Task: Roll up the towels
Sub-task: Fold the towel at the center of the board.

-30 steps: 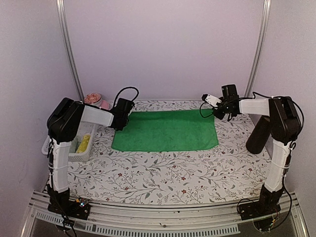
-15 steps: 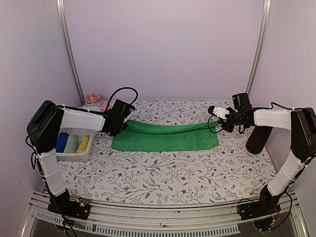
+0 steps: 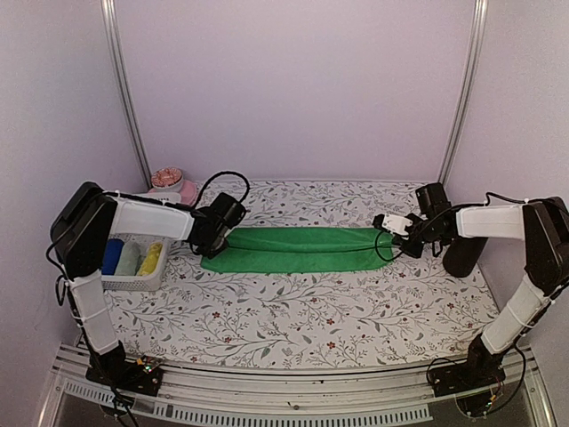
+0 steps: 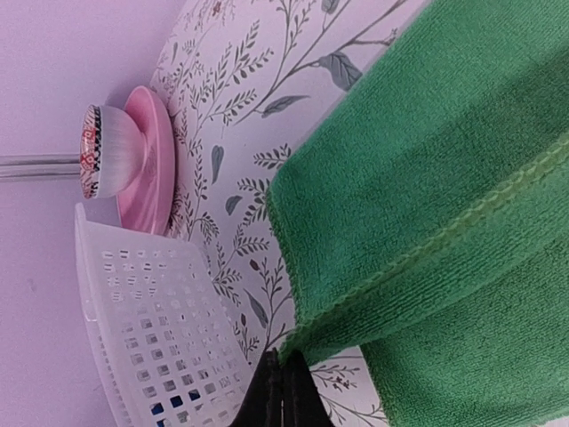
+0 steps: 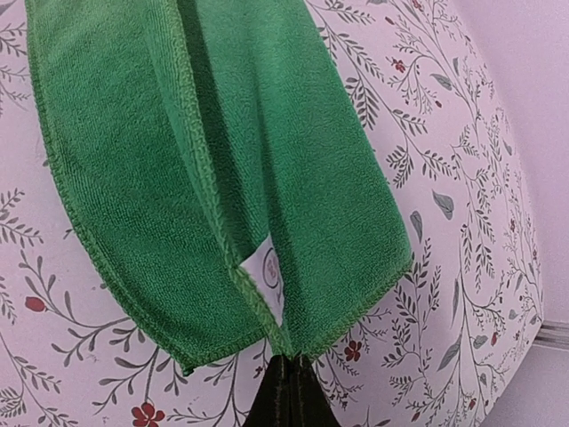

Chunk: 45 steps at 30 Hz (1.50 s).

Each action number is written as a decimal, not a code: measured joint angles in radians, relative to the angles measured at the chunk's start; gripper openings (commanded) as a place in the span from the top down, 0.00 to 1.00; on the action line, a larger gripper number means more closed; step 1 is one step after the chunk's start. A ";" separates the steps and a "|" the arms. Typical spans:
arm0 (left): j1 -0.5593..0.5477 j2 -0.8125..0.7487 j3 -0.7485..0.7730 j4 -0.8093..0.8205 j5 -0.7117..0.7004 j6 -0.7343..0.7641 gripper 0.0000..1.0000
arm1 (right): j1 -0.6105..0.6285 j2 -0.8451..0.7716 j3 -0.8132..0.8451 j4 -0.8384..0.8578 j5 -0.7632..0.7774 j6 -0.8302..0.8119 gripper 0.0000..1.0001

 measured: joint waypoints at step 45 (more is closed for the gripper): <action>-0.054 -0.077 -0.056 -0.216 0.056 -0.176 1.00 | 0.015 -0.070 -0.113 -0.073 -0.025 -0.132 0.98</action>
